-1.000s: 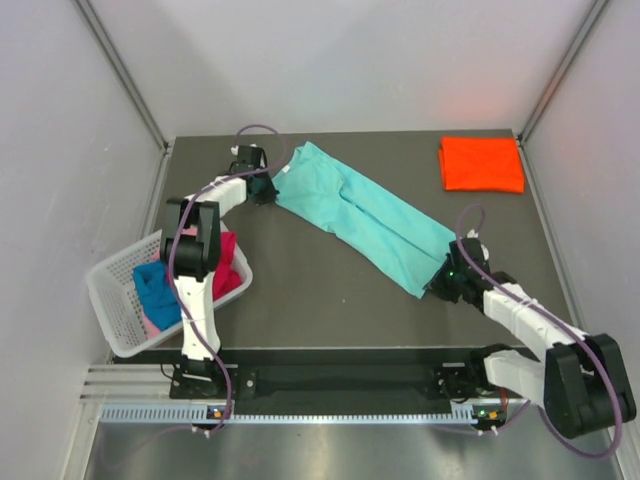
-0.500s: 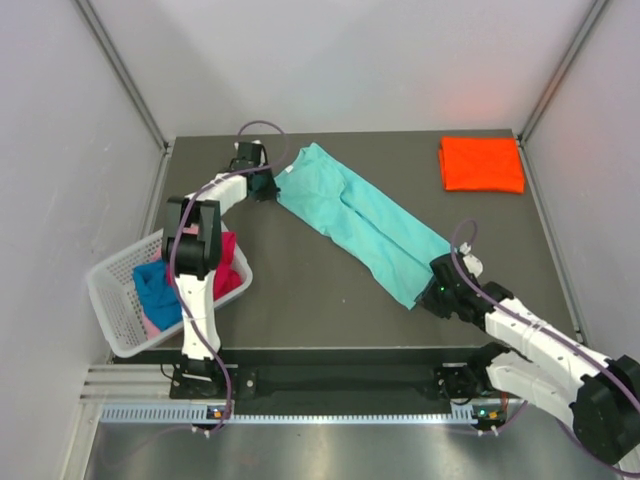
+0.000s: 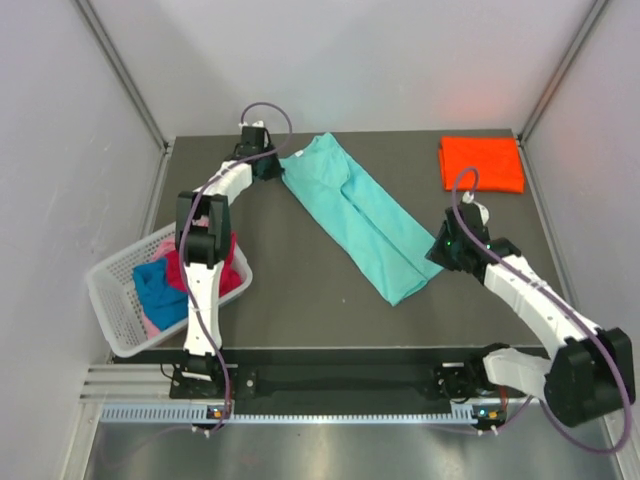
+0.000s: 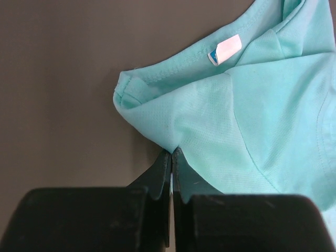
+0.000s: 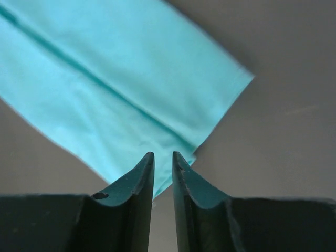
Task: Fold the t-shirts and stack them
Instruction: Fold the tshirt
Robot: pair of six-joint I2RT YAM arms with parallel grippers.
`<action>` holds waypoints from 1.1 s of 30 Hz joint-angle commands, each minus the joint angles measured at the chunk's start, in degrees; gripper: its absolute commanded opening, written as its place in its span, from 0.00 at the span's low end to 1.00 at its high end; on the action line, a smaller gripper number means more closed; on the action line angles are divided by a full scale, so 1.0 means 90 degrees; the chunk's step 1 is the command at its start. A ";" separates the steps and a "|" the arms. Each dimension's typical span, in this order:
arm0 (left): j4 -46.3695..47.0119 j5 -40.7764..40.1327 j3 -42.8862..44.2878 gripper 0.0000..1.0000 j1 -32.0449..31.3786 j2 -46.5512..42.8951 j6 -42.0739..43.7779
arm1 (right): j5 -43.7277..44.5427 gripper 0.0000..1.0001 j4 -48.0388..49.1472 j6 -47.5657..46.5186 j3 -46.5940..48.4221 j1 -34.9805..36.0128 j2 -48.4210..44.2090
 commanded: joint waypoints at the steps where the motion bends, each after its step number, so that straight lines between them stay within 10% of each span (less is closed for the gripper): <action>1: 0.0154 -0.0022 0.0655 0.00 0.0084 0.0289 0.0047 | -0.0519 0.20 0.0169 -0.1070 0.0558 -0.0667 0.0625; 7: 0.0164 -0.0012 0.0891 0.01 0.0113 0.0477 -0.0002 | -0.0558 0.12 0.0403 -0.1227 0.0930 -0.1176 0.1670; 17: 0.0066 -0.0129 -0.0387 0.36 0.0113 -0.0938 0.0174 | -0.0099 0.10 0.0520 -0.0924 0.0531 -0.1381 0.2561; 33: 0.0055 0.0134 -0.3638 0.37 -0.1477 -0.3915 -0.0458 | -0.0275 0.10 0.0423 -0.0963 0.1028 -0.1499 0.2277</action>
